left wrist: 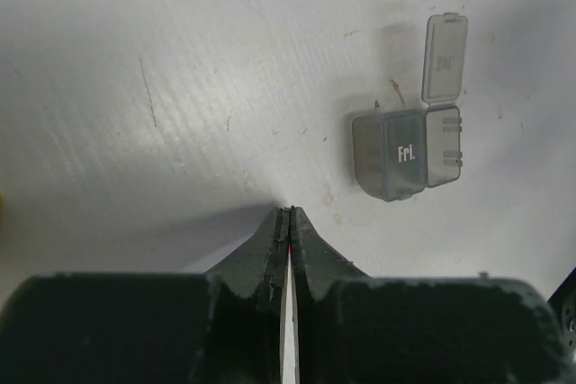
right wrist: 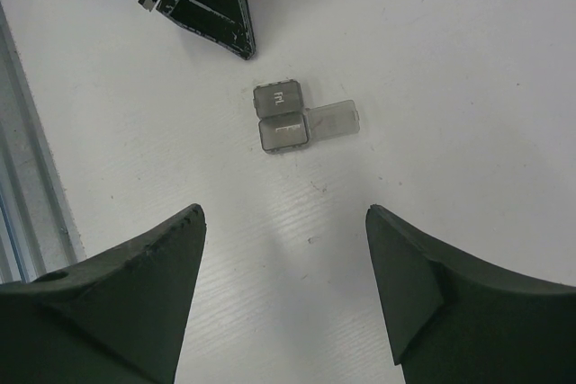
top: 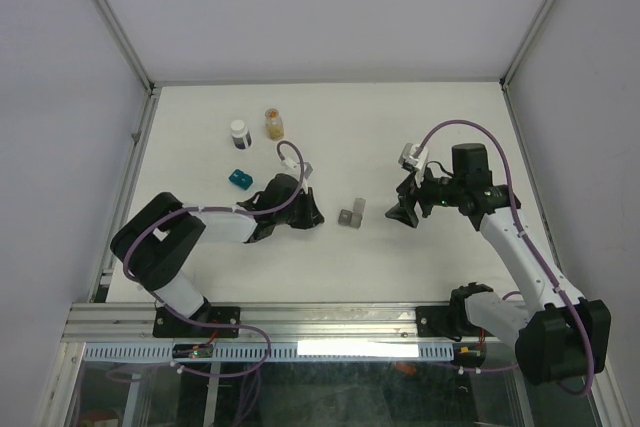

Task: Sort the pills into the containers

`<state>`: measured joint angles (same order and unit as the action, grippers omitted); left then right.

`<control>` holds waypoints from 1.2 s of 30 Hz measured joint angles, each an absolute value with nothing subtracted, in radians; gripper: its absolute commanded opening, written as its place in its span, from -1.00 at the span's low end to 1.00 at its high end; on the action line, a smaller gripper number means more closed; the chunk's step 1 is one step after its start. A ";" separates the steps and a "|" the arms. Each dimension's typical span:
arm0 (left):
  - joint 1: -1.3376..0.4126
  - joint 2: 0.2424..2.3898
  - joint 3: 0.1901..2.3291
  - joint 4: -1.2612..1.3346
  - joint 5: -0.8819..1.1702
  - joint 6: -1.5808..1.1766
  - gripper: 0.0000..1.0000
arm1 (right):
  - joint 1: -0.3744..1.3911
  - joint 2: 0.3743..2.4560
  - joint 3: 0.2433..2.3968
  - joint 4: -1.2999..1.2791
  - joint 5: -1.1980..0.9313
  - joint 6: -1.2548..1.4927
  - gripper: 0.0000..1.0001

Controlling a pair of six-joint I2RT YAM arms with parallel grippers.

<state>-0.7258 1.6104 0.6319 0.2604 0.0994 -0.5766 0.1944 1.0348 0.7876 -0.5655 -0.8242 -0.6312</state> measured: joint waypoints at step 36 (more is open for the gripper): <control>-0.793 1.722 0.726 0.270 0.141 -0.585 -0.82 | 0.194 1.034 0.788 -0.571 -0.830 -0.638 0.51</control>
